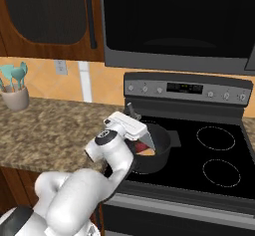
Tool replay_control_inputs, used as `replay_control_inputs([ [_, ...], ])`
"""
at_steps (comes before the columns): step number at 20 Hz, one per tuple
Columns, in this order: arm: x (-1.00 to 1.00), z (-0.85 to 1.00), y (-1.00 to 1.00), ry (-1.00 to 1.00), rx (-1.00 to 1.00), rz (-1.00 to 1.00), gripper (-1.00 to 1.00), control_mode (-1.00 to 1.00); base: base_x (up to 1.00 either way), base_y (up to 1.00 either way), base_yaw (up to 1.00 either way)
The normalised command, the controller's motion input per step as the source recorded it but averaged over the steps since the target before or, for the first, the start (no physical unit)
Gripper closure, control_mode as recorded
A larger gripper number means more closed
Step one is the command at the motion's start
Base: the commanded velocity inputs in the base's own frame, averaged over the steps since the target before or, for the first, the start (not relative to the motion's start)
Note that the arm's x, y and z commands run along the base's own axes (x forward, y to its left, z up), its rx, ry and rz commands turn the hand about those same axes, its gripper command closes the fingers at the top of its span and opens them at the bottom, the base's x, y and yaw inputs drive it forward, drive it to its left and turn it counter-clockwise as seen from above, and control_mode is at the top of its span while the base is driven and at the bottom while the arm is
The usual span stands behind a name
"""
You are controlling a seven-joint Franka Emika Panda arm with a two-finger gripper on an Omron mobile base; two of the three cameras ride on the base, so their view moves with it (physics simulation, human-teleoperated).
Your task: Put the tomato and squash in the pot. Retrieve the spatula and lightly stir the vegetables in the pot.
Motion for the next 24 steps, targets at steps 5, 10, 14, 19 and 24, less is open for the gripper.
replay_control_inputs([
  [5,0.22,-0.13,-0.04,0.03,-0.02,0.01,1.00,-1.00,0.00,0.00,0.00],
  [10,0.00,-0.20,-0.34,0.22,0.02,0.03,1.00,-1.00,0.00,0.00,0.00],
  [14,0.00,0.00,-0.58,0.30,0.00,0.00,1.00,-1.00,0.00,0.00,0.00],
  [19,0.00,0.00,-0.38,0.12,0.00,0.00,1.00,-1.00,0.00,0.00,0.00],
  [24,0.01,0.13,-0.02,0.00,0.00,0.00,1.00,-1.00,0.00,0.00,0.00],
])
